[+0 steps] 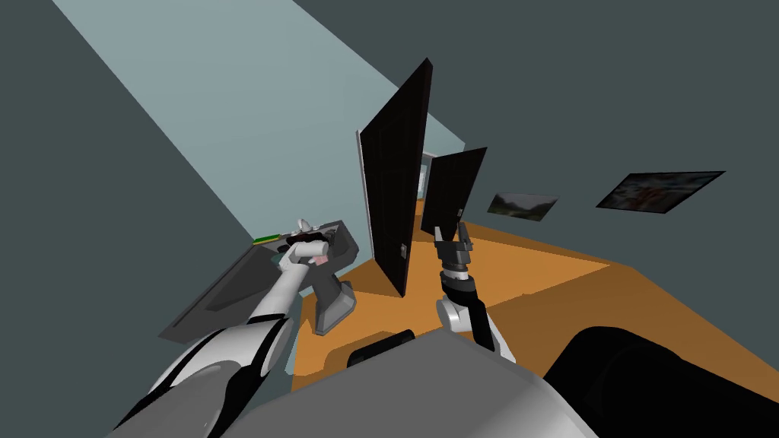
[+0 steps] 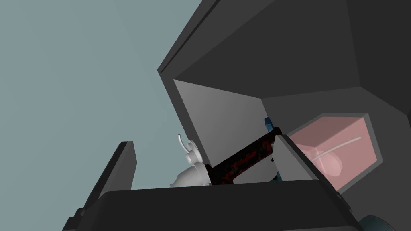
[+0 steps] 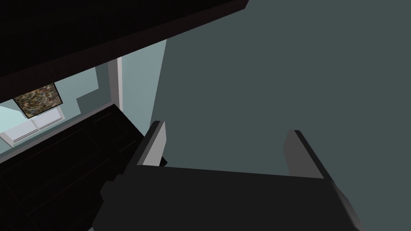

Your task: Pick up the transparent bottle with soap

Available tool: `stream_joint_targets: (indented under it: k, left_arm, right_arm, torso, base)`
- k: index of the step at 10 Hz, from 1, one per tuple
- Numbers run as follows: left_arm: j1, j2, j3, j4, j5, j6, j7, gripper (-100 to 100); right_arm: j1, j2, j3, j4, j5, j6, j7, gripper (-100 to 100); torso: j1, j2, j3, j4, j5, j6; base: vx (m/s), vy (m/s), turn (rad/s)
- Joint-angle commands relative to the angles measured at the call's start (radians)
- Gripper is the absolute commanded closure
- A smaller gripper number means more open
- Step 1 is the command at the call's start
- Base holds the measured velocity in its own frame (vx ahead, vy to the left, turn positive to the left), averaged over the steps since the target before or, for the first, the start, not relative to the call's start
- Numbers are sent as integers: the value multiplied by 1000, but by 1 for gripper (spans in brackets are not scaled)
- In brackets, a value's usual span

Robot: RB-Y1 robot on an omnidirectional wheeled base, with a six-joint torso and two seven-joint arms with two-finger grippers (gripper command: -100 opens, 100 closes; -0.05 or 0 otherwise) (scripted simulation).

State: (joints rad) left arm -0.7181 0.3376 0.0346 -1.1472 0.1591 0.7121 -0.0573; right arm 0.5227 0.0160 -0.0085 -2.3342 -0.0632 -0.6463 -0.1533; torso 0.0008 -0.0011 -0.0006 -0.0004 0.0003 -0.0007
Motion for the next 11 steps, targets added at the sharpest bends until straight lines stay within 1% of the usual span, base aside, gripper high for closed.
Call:
stream_joint_targets:
  k: [1, 2, 3, 4, 5, 6, 7, 8, 9, 10, 11]
  left_arm:
    - [-48, 10, 4, 50, 11, 50, -4, -100]
    - [-48, 10, 4, 75, 11, 62, -4, -100]
    - [-84, 21, 8, 104, 23, 97, -8, -100]
    - [-84, 21, 8, 128, 23, 109, -8, -100]
    - [-119, 30, 13, 154, 35, 149, -12, -100]
    - [-119, 30, 13, 180, 35, 153, -12, -100]
    - [-152, 40, 17, 212, 46, 196, -15, -100]
    - [-152, 40, 17, 229, 46, 196, -15, -100]
    - [-182, 49, 22, 259, 57, 236, -18, -100]
    - [-182, 49, 22, 277, 57, 236, -18, -100]
    - [-209, 58, 26, 318, 67, 275, -21, -100]
  right_arm:
    - [0, 0, 0, 0, 0, 0, 0, 0]
    - [0, 0, 0, 0, 0, 0, 0, 0]
    - [0, 0, 0, 0, 0, 0, 0, 0]
    - [0, 0, 0, 0, 0, 0, 0, 0]
    - [0, 0, 0, 0, 0, 0, 0, 0]
    - [0, 0, 0, 0, 0, 0, 0, 0]
    - [0, 0, 0, 0, 0, 0, 0, 0]
    - [0, 0, 0, 0, 0, 0, 0, 0]
    - [0, 0, 0, 0, 0, 0, 0, 0]
    - [0, 0, 0, 0, 0, 0, 0, 0]
    - [0, 0, 0, 0, 0, 0, 0, 0]
  torso:
    - [0, 0, 0, 0, 0, 0]
    - [0, 0, 0, 0, 0, 0]
    - [0, 0, 0, 0, 0, 0]
    - [0, -1, 0, 0, 0, 0]
    - [0, -1, -1, 0, 0, 0]
    - [0, -2, -1, 0, 0, 0]
    - [0, -1, -1, 0, 0, 0]
    - [1, -2, -1, 0, 0, 0]
    - [1, -2, -1, 0, 0, 0]
    - [0, -2, -1, 0, 0, 0]
    - [0, -2, -1, -1, 0, 0]
  base:
    - [17, 11, 42]
    - [19, 9, 15]
    - [27, 15, 31]
    - [29, 9, 21]
    - [38, 13, 49]
    - [32, 16, 15]
    - [38, 21, 25]
    - [36, 17, 18]
    - [44, 13, 45]
    - [42, 9, 19]
    - [48, 18, 33]
